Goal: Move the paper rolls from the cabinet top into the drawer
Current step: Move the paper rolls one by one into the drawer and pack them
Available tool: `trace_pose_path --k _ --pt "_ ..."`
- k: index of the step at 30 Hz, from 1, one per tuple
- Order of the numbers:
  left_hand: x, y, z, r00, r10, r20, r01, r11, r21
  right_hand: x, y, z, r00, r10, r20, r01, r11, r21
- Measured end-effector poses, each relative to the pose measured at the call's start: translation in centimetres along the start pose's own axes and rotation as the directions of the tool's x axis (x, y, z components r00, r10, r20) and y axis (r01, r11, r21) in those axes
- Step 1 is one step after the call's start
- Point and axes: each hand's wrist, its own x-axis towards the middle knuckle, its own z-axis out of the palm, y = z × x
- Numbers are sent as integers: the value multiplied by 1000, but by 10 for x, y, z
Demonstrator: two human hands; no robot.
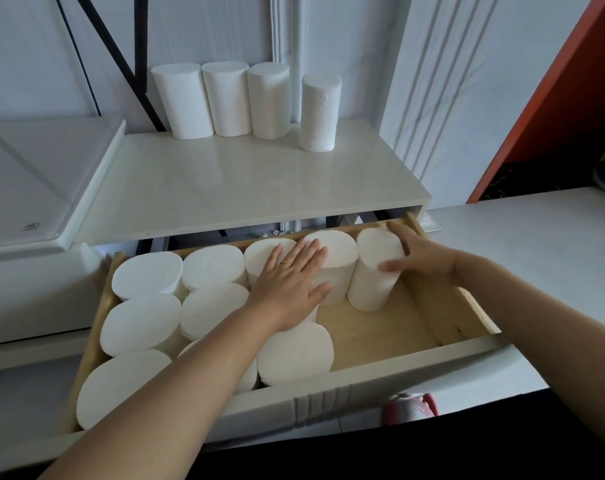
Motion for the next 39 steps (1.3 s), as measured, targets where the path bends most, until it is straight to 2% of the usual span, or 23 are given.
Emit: trace_pose_path --k 2,3,6,9,11,15,17,23,28,35,39 --pt "0 0 0 1000 -1 1 1 1000 -12 5 -11 -7 1000 15 -7 -14 992 122" --pt "0 0 1 1000 -2 0 2 1000 -16 9 -15 -8 1000 26 -3 -25 991 129" --pt "0 0 1 1000 -3 -2 3 1000 -13 20 -25 -6 997 77 -2 -77 993 -90" --pt "0 1 0 1000 1 -5 -1 1000 -22 24 -32 -4 992 122 -26 -123 931 -343" --pt "-1 1 0 1000 3 -2 -3 1000 -29 20 -35 -3 984 176 -4 -164 906 -390" --pt "-2 1 -1 1000 3 3 -3 1000 -27 1 -32 -3 924 371 94 -351 919 -183" --pt "-2 1 -2 1000 4 4 -4 1000 -23 -10 -31 -3 892 413 184 -403 911 -91" --pt "-2 3 -3 1000 -2 5 2 1000 0 -26 -29 23 860 423 287 -488 845 217" --pt "-1 3 -2 1000 -1 0 1 1000 -1 -28 -28 49 873 375 311 -477 789 387" --pt "-1 2 -2 1000 1 1 -1 1000 17 -28 -28 56 885 354 301 -458 771 441" --pt "-1 4 -2 1000 -1 1 1 1000 16 -27 -27 57 888 372 271 -450 826 340"
